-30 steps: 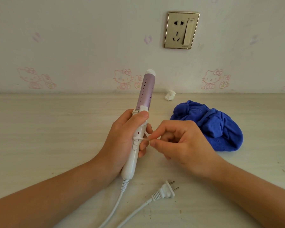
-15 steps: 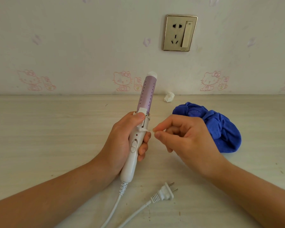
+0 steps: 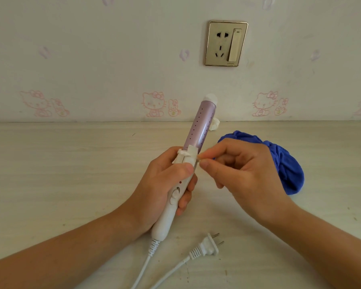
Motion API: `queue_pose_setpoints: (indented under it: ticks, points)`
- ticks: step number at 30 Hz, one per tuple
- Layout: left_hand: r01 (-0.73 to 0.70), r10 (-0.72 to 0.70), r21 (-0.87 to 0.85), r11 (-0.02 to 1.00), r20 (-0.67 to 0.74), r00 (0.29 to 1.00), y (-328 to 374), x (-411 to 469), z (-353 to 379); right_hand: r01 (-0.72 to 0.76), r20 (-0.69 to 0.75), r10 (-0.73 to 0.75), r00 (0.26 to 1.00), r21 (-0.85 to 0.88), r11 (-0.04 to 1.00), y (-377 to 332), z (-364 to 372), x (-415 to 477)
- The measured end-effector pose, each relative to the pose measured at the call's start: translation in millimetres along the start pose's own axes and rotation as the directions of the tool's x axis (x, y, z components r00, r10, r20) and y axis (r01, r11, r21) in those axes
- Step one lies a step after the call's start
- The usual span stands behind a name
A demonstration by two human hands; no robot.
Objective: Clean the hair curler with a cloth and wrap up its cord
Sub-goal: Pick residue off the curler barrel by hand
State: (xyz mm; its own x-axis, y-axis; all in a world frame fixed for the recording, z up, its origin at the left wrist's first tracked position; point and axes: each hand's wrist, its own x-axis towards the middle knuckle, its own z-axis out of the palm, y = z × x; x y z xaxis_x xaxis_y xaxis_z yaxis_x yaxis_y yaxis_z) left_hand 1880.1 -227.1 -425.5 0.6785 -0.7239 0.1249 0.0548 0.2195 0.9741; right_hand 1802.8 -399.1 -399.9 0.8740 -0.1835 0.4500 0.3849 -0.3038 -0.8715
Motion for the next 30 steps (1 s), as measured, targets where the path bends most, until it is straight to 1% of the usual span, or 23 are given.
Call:
queue_pose_setpoints:
  ticks: [1,4,8,9,13,15,17,18,19,22,23,24,26,27,28,30]
  points:
    - [0.0,0.0,0.008,1.0,0.002,1.0,0,0,0,0.009,0.009,-0.009,1.0,-0.004,1.0,0,1,0]
    - [0.015,-0.014,0.041,0.999,-0.01,1.0,1,0,1,-0.039,-0.075,0.037,0.996,-0.027,0.999,6,-7,6]
    - [-0.013,0.014,0.099,0.995,-0.01,1.0,2,-1,3,-0.017,-0.032,0.016,0.999,-0.04,0.999,3,-6,6]
    - [-0.015,0.016,0.113,0.993,-0.011,1.0,2,-1,3,-0.015,-0.044,0.012,0.999,-0.057,0.998,3,-7,7]
    - [0.016,-0.013,0.147,0.989,-0.026,1.0,2,1,3,-0.034,-0.185,0.005,0.983,-0.154,0.987,8,-23,18]
    - [0.027,-0.024,0.139,0.99,-0.028,0.999,2,1,3,-0.037,-0.167,0.012,0.986,-0.148,0.988,9,-22,17]
    - [0.036,-0.032,0.128,0.991,-0.029,0.999,2,1,3,-0.038,-0.084,0.029,0.996,-0.118,0.992,9,-16,13]
    - [0.039,-0.036,0.125,0.991,-0.025,0.999,3,1,3,-0.039,-0.075,0.03,0.997,-0.116,0.992,8,-15,12]
    - [0.042,-0.04,0.126,0.991,-0.017,0.999,3,2,3,-0.042,-0.106,0.029,0.994,-0.126,0.991,8,-17,14]
    - [0.055,-0.058,0.136,0.989,0.013,0.998,4,0,4,-0.058,-0.265,0.02,0.964,-0.138,0.989,7,-32,24]
    - [0.058,-0.061,0.135,0.989,0.016,0.998,5,0,5,-0.057,-0.265,0.018,0.964,-0.137,0.989,7,-32,24]
    - [0.06,-0.062,0.131,0.99,0.015,0.998,5,0,5,-0.049,-0.223,0.017,0.975,-0.136,0.99,7,-29,22]
    - [0.066,-0.066,0.109,0.992,0.004,0.998,6,1,5,-0.028,-0.087,0.018,0.996,-0.122,0.992,6,-18,14]
    - [0.069,-0.07,0.1,0.993,0.0,0.998,7,2,5,-0.023,-0.065,0.015,0.998,-0.124,0.992,6,-16,13]
    - [0.075,-0.075,0.097,0.992,0.002,0.997,7,2,5,-0.026,-0.099,0.013,0.995,-0.132,0.991,6,-19,15]
    - [0.086,-0.089,0.1,0.991,0.019,0.996,6,2,4,-0.035,-0.245,-0.006,0.97,-0.163,0.986,7,-32,23]
